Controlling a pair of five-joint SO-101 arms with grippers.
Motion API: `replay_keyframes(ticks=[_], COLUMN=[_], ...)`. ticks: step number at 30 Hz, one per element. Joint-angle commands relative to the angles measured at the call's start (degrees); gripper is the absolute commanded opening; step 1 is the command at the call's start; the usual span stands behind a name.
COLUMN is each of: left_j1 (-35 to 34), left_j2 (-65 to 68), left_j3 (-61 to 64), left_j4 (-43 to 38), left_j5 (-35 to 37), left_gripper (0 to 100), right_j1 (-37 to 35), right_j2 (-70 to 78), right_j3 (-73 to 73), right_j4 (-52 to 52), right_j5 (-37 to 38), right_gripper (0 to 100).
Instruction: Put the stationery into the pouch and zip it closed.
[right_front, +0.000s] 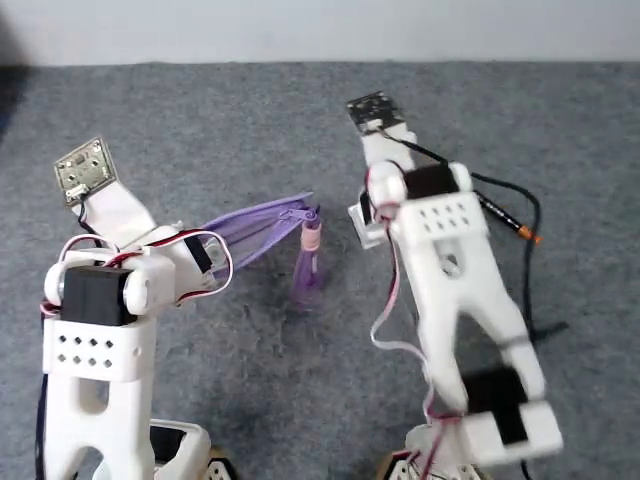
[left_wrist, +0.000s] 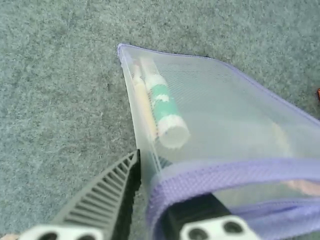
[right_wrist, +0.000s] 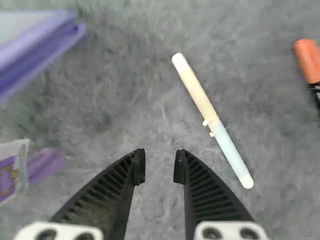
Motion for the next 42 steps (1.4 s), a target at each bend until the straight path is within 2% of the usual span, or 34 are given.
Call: replay_keyframes(ticks=[1, 8, 13, 17, 32, 35, 42], left_j1=[-0.2, -0.2, -0.2, -0.2, -0.2, -0.2, -0.2], left_j2=[0.0, 0.0, 0.0, 0.0, 0.0, 0.0, 0.0], left_j3=[-0.5, -0.5, -0.5, -0.4, -0.4, -0.4, -0.4], left_j4=[-1.6, -1.6, -1.6, -2.3, -2.3, -2.3, -2.3], left_j5=[0.5, 0.5, 0.5, 0.5, 0.5, 0.5, 0.5], left_gripper=[1, 1, 1, 1, 1, 1, 1], right_j1=[1.1, 4.3, 4.5, 4.4, 4.4, 4.6, 4.4], right_j2=[8.9, 26.4, 34.1, 38.0, 47.3, 47.3, 41.6], right_j3=[-9.7, -27.3, -36.5, -41.3, -43.4, -43.4, -43.4], right_j4=[0.8, 1.1, 7.2, 8.2, 6.1, 4.8, 7.9], right_j5=[3.6, 8.0, 9.3, 9.3, 9.4, 9.2, 9.1], right_gripper=[10.2, 10.2, 10.2, 10.2, 9.5, 0.7, 0.9])
